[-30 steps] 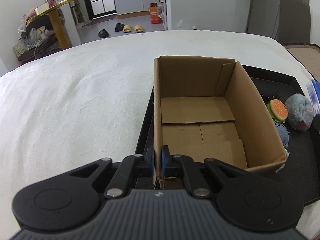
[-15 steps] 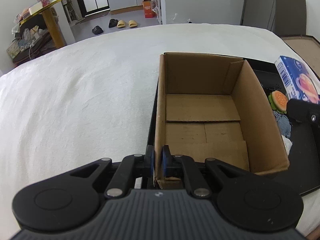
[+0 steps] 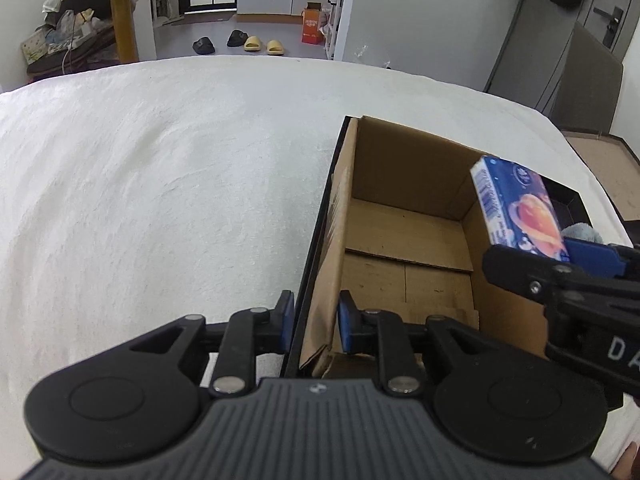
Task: Organize soft objects
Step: 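Carry the tissue pack into the box and open the right gripper, then grasp the white crumpled cloth with the right gripper, then lift the white cloth into the box and open the right gripper, then move the right gripper to the grey-pink fluffy ball and grasp it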
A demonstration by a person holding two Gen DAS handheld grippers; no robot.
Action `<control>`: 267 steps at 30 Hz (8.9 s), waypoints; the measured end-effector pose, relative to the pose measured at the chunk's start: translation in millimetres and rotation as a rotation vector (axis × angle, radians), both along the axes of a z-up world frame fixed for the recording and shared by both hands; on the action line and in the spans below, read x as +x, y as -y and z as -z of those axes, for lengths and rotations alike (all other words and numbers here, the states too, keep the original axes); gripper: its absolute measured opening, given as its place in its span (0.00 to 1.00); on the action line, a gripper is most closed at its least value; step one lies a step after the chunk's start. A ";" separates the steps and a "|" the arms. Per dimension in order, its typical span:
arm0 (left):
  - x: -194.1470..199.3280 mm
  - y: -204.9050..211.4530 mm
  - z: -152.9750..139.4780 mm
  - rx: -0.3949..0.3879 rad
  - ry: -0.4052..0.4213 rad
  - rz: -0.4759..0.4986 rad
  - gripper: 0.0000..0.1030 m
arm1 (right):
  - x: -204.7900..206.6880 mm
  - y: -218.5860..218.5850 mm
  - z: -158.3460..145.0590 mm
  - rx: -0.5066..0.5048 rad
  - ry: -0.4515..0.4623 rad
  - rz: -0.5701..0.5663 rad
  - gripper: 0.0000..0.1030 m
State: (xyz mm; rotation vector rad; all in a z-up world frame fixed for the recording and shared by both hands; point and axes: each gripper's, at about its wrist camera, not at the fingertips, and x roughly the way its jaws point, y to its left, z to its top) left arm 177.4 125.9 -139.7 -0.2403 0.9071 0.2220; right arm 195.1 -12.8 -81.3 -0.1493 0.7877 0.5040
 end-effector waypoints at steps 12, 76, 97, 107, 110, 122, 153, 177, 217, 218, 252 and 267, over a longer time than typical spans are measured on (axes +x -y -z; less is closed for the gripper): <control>-1.4 4.5 1.0 0.026 -0.005 -0.009 0.32 | 8.2 -11.3 -4.5 0.071 -0.027 -0.052 0.61; 10.1 70.2 -0.1 0.459 -0.080 0.000 0.83 | 14.1 119.5 105.7 0.013 -0.106 0.230 0.75; 1.7 75.7 -9.7 0.473 -0.048 -0.018 0.83 | 1.0 116.6 96.4 -0.061 -0.064 0.191 0.49; -4.0 70.7 -15.1 0.432 -0.016 -0.024 0.83 | -2.4 127.4 68.4 -0.027 -0.026 0.213 0.49; -5.3 69.3 -16.0 0.416 -0.012 -0.022 0.83 | -3.9 127.1 55.6 -0.019 -0.002 0.216 0.49; -10.5 65.9 -19.5 0.369 0.005 -0.022 0.82 | -3.7 120.4 17.1 0.002 0.080 0.198 0.49; -12.4 55.5 -17.9 0.273 0.032 -0.007 0.66 | 1.7 71.4 -15.0 0.048 0.185 0.060 0.49; -6.6 33.1 -3.2 0.136 0.024 -0.001 0.09 | 5.5 11.9 -9.3 0.037 0.146 -0.113 0.50; 10.6 76.1 -30.4 0.302 -0.071 -0.073 0.63 | 29.4 106.5 -27.5 0.037 0.176 -0.117 0.75; 11.4 77.7 -31.7 0.309 -0.070 -0.081 0.64 | 30.8 110.0 -26.8 0.043 0.173 -0.112 0.75; 48.6 108.4 -25.2 0.446 -0.120 -0.148 0.71 | 90.7 175.3 58.3 -0.018 0.122 0.156 0.86; 54.1 101.8 -19.3 0.453 -0.141 -0.169 0.71 | 114.2 186.7 96.4 -0.061 0.053 0.180 0.91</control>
